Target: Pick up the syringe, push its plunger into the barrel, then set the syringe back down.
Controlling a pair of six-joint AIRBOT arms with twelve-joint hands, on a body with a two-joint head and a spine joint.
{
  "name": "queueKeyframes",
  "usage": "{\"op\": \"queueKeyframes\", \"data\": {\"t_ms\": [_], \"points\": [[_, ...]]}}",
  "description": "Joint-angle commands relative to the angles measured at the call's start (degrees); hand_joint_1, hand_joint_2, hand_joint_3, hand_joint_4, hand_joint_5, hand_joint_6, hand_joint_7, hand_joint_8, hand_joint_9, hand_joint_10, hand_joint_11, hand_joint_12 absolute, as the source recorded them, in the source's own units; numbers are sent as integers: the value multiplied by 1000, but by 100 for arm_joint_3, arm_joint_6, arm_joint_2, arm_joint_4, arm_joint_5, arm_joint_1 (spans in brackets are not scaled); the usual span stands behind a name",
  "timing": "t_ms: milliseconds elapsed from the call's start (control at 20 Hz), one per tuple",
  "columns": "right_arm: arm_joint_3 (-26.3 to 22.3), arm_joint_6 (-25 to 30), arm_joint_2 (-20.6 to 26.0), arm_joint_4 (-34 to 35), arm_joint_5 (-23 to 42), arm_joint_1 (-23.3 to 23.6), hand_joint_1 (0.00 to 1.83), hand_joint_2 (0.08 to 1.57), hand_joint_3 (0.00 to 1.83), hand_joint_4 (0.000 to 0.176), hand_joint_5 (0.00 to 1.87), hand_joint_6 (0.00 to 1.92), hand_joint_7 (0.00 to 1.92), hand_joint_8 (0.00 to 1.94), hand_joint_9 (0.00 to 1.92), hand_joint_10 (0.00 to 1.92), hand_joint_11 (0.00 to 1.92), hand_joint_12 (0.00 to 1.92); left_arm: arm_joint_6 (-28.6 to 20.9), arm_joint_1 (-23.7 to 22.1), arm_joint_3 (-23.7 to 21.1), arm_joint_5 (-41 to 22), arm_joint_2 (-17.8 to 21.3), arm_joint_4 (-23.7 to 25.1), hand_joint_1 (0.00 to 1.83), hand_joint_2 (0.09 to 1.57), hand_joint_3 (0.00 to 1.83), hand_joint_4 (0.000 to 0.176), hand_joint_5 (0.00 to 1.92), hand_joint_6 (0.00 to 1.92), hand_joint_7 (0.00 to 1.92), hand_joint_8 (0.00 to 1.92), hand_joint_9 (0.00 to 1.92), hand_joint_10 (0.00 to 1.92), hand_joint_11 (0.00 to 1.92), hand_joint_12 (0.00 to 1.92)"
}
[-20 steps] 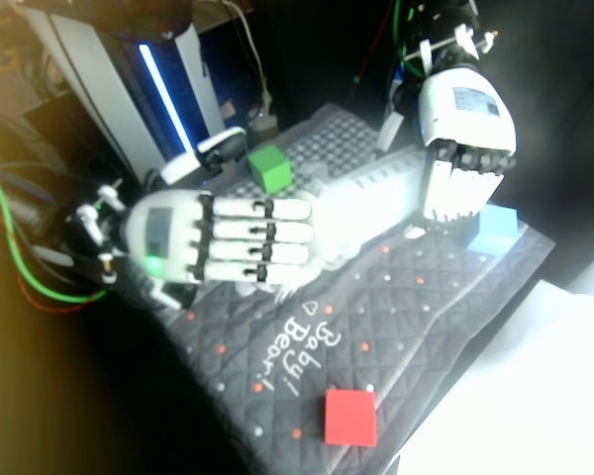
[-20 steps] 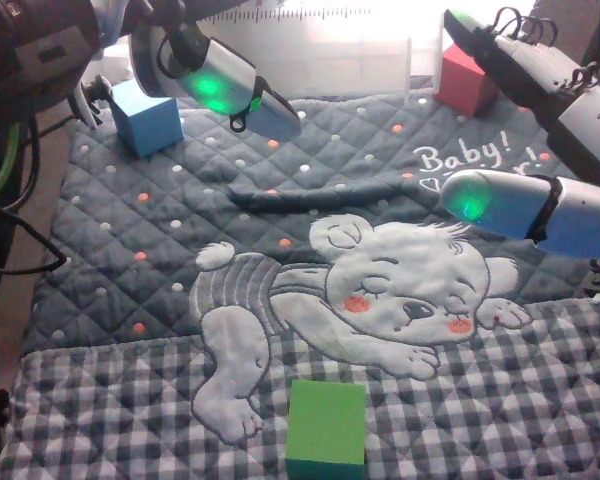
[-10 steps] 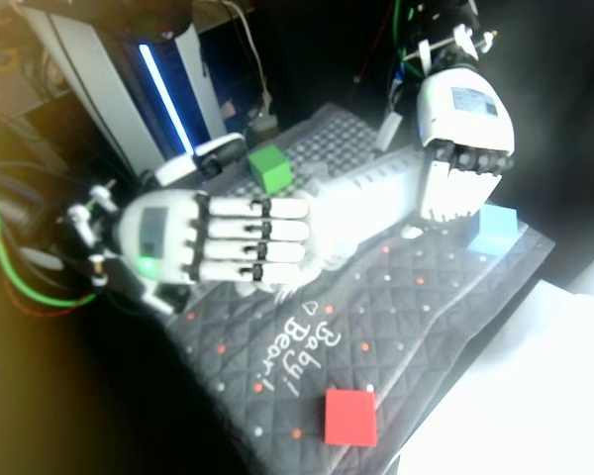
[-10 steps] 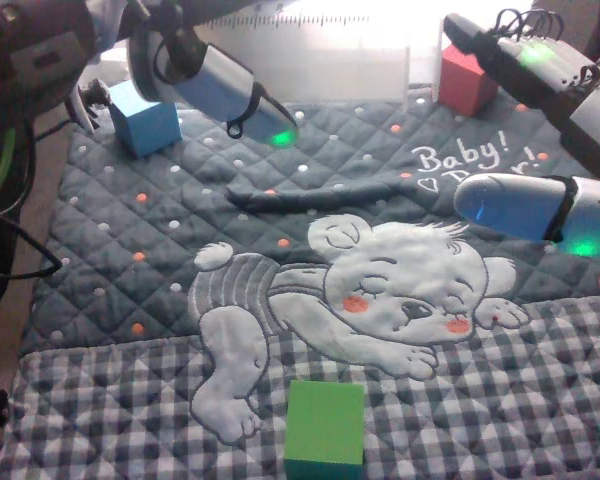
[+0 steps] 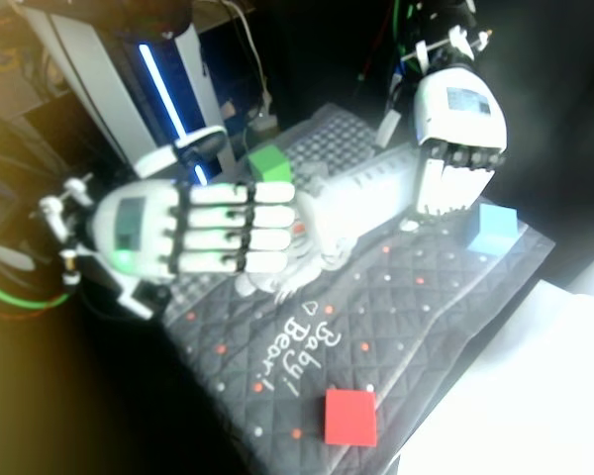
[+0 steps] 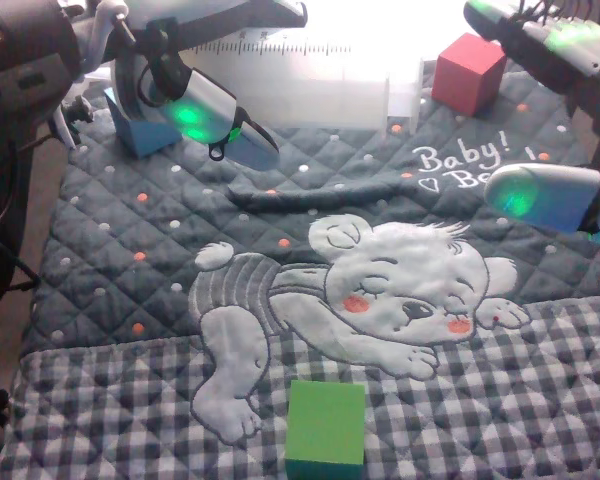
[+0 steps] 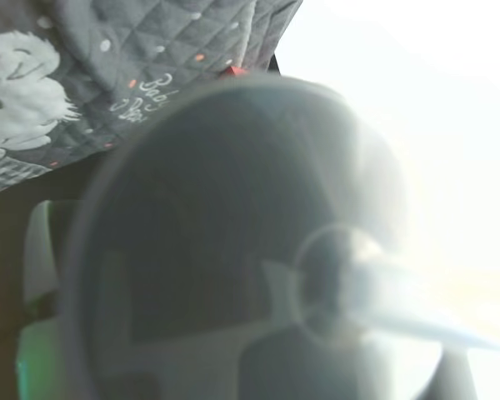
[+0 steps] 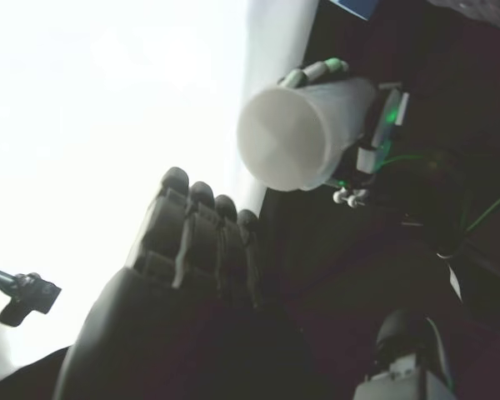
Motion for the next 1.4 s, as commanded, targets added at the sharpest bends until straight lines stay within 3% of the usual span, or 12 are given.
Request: {"op": "queueKeyframes", "data": {"t_ms": [0,250,600,800,1000,1350], "points": [[-5,13,59,32,746,41,0,911,0,0,50,7,28,5,16,4,3,1,-46,-48,-2,-580,15,-177,1393,1144,0,0,1046,1921,1303,1921,1443,1921,1501,1921],[-33,-88,175,83,825,41,53,853,0,0,40,0,29,0,0,0,22,7,-46,25,-32,-518,6,-94,1370,1167,2,0,1055,1921,1326,1921,1459,1921,1505,1921],[-40,-154,229,225,1049,42,28,903,6,0,51,5,56,9,37,11,50,19,-51,-35,-126,-280,-55,360,1409,1161,0,0,955,1921,1242,1921,1396,1921,1453,1921],[-59,-156,230,230,1071,42,21,892,0,0,33,3,48,3,39,6,57,18,-199,-25,-157,-140,-151,784,1400,1162,0,0,1004,1921,1240,1921,1397,1921,1452,1921],[-70,-156,230,230,1072,42,26,888,0,0,30,1,30,0,10,0,38,9,-778,49,-93,-54,-309,1474,1425,1140,0,0,1001,1921,1252,1921,1419,1921,1455,1921],[-70,-156,229,226,1071,42,0,906,5,0,24,2,22,1,8,3,15,2,-791,171,-47,266,-519,1910,1470,1099,0,0,1054,1921,1260,1921,1476,1921,1532,1921]]}}
